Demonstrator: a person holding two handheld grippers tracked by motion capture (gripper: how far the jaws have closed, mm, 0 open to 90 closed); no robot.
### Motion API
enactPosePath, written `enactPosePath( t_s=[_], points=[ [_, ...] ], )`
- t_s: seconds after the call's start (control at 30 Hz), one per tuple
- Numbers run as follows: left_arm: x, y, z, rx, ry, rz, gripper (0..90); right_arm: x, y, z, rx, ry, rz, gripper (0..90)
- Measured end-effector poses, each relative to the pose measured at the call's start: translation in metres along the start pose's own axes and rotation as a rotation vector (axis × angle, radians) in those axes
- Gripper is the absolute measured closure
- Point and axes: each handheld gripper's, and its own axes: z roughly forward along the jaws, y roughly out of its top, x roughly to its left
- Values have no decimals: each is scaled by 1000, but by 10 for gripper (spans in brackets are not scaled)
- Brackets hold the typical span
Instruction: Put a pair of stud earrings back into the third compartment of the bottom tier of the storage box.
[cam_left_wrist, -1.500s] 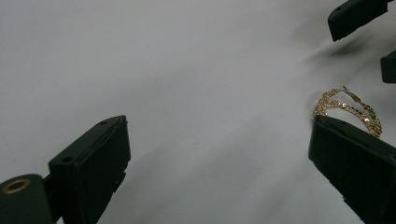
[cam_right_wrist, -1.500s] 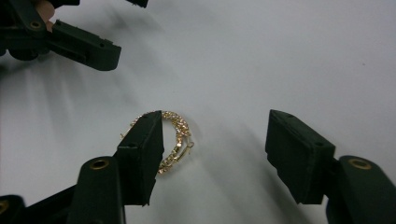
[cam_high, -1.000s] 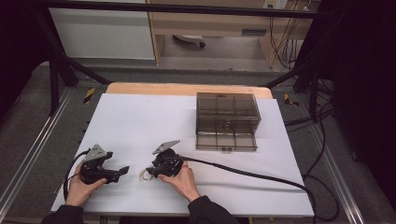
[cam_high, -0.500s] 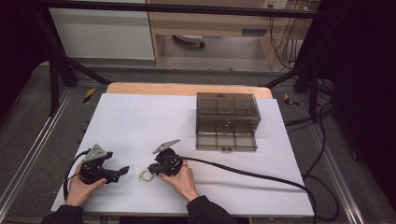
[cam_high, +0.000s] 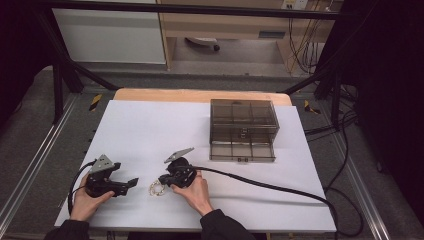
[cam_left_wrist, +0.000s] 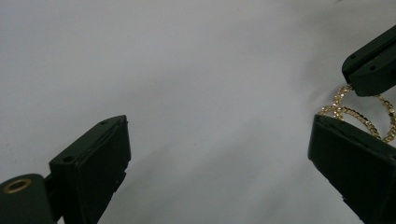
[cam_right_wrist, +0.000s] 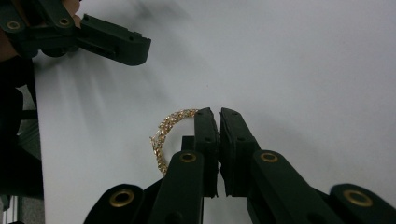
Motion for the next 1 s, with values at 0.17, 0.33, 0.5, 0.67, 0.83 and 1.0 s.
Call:
enactPosePath(
  t_s=[0.17, 0.33, 0.5, 0.67, 0.83, 1.0],
  points=[
    [0, 0, -1, -2, 1, 0, 58, 1, 3, -7, 2, -14, -19, 865],
    [0, 0, -1, -1, 1, 0, 58, 2, 5, -15, 4, -29, -37, 871],
    [0, 0, -1, -1, 1, 0, 58, 1, 6, -24, 4, -49, -48, 884],
    [-1, 0, 0, -2, 0, 1, 58, -4, 4, -36, -10, -65, -39, 884],
    [-1, 0, 0, -2, 0, 2, 58, -10, 6, -54, -26, -88, -32, 884],
    [-1, 1, 0, -2, 0, 3, 58, -17, 4, -70, -35, -113, -24, 884]
  ],
)
